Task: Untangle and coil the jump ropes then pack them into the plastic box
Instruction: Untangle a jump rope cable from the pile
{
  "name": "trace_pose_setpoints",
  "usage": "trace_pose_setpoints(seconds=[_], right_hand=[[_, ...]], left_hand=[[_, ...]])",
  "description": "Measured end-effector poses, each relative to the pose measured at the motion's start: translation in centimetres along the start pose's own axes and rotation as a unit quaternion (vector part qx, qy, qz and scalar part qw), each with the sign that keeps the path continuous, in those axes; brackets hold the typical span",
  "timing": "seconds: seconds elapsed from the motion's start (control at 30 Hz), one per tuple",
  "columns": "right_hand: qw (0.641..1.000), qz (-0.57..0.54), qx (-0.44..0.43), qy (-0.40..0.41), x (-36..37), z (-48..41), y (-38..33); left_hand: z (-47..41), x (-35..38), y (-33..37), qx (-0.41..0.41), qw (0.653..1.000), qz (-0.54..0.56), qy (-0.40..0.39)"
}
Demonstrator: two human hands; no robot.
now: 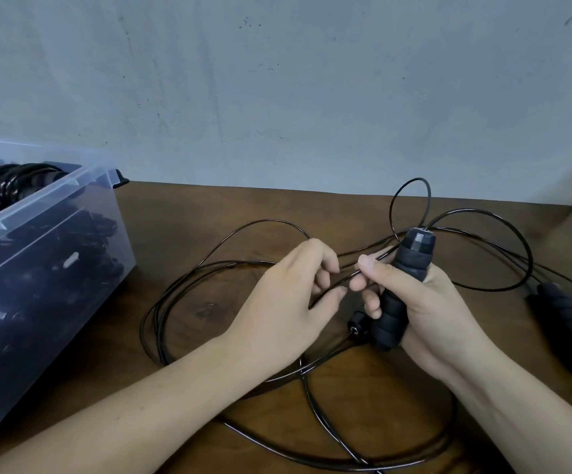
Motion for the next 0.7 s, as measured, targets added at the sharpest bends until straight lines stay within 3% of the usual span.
trace_pose_setpoints(seconds=[0.2, 0.47, 0.7], right_hand=[[0.999, -0.010, 0.000, 0.033, -1.0, -0.7, -0.6], [0.995, -0.061, 0.015, 0.079, -2.5, -1.7, -1.2], [1.000, -0.008, 0.030, -0.004, -0.4, -0.5, -0.3]], left_hand=[[0.2, 0.6, -1.0, -0.078, 0.989, 0.080, -0.093], [-0.9, -0.3, -1.8, -0.101, 0.981, 0.089, -0.138], [-0.6, -0.5, -1.2, -0.057, 0.983, 0.074, -0.155]])
Point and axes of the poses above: each hand's wrist, its own z-axis away from the middle knuckle, its own x-axis out of the palm, y = z × x, the point moved 5 cm from there along -z, towards the middle knuckle, and after that the axes turned 15 degrees about y, right-handed, at the moved point
